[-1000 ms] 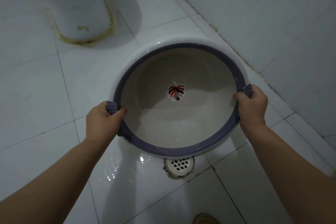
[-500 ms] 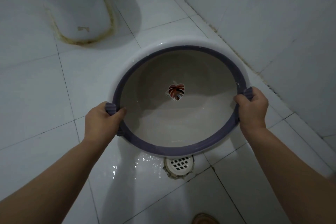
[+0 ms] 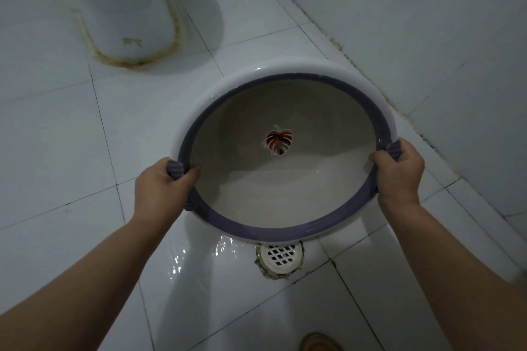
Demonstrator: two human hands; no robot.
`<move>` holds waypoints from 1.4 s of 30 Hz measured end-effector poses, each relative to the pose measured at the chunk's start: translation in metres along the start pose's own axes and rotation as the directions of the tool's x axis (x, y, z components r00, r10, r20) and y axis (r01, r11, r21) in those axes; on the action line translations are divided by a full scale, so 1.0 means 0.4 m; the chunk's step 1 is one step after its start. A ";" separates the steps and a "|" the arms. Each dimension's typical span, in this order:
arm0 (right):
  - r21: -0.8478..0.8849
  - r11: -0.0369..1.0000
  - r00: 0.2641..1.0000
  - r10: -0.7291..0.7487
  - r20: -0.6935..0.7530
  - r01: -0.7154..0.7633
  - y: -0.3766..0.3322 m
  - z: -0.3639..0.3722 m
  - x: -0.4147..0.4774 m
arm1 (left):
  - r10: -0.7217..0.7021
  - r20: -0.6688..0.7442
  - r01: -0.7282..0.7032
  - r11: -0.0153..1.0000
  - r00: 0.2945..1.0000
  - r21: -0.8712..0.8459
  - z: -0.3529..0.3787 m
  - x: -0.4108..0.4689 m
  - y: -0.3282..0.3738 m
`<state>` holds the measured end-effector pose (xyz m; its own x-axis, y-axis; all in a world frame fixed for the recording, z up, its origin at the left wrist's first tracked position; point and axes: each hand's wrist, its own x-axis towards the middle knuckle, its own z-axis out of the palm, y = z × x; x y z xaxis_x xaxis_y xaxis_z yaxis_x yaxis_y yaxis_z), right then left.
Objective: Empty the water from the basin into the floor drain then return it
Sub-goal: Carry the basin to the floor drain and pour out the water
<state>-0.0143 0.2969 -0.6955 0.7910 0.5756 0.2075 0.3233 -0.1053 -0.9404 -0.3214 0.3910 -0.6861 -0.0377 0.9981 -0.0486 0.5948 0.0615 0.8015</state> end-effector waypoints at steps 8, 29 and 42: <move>-0.010 1.000 1.000 0.021 0.010 -0.021 0.009 -0.001 0.002 | 0.014 -0.005 -0.014 1.000 1.000 0.006 -0.004 0.001 -0.011; 0.017 0.999 0.999 -0.045 0.022 0.045 -0.002 -0.026 -0.007 | 0.072 -0.015 -0.071 0.996 0.997 0.059 -0.019 -0.006 0.007; 0.087 0.996 0.999 -0.029 0.035 0.025 -0.007 -0.042 -0.017 | 0.084 -0.014 -0.083 0.995 0.996 0.064 -0.026 -0.009 0.010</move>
<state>-0.0119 0.2796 -0.6898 0.7627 0.6064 0.2247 0.2970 -0.0198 -0.9547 -0.3272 0.3875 -0.6767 0.0012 0.9996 0.0267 0.6464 -0.0211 0.7627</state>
